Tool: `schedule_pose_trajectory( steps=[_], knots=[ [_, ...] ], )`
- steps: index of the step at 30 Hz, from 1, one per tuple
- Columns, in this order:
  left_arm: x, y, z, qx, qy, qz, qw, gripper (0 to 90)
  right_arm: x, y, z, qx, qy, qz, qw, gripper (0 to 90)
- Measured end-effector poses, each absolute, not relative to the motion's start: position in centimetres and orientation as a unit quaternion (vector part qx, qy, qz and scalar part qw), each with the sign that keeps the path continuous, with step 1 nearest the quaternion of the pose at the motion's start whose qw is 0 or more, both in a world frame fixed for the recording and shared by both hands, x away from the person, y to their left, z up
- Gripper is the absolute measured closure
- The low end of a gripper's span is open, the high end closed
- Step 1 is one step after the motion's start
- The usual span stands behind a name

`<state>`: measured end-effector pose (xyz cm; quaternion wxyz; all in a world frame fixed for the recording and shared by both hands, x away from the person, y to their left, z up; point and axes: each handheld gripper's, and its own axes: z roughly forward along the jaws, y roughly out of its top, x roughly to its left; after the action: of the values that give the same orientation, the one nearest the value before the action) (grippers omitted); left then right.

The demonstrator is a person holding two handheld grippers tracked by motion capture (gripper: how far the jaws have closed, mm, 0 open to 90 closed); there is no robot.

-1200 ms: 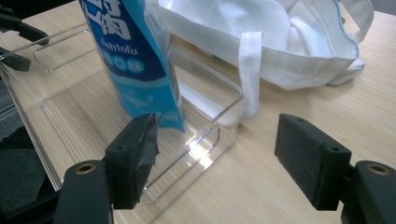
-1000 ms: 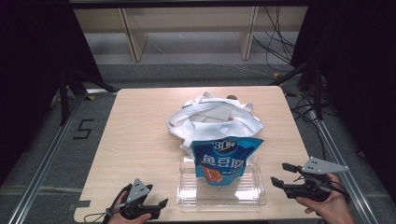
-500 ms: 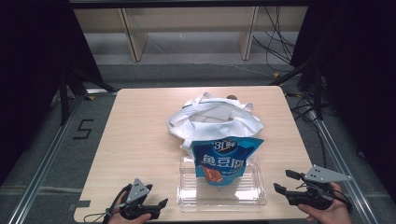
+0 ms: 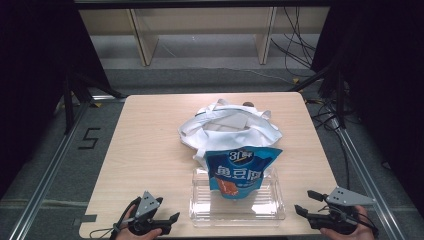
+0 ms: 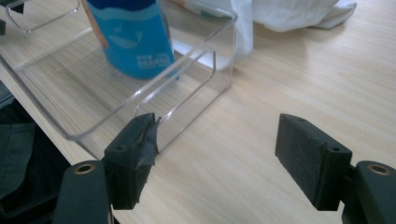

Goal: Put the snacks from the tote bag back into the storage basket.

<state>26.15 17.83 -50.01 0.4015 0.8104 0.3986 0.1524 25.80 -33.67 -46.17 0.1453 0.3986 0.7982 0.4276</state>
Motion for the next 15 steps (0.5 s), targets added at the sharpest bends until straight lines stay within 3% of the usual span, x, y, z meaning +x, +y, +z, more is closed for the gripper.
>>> schedule_pose_trajectory(
  steps=[15],
  knots=[
    [26.0, 17.7, -50.1, 0.803, 0.408, 0.151, 0.408, 23.8, 23.4, -34.1, -47.8, 0.397, 0.808, 0.409, 0.149, 23.7]
  ],
)
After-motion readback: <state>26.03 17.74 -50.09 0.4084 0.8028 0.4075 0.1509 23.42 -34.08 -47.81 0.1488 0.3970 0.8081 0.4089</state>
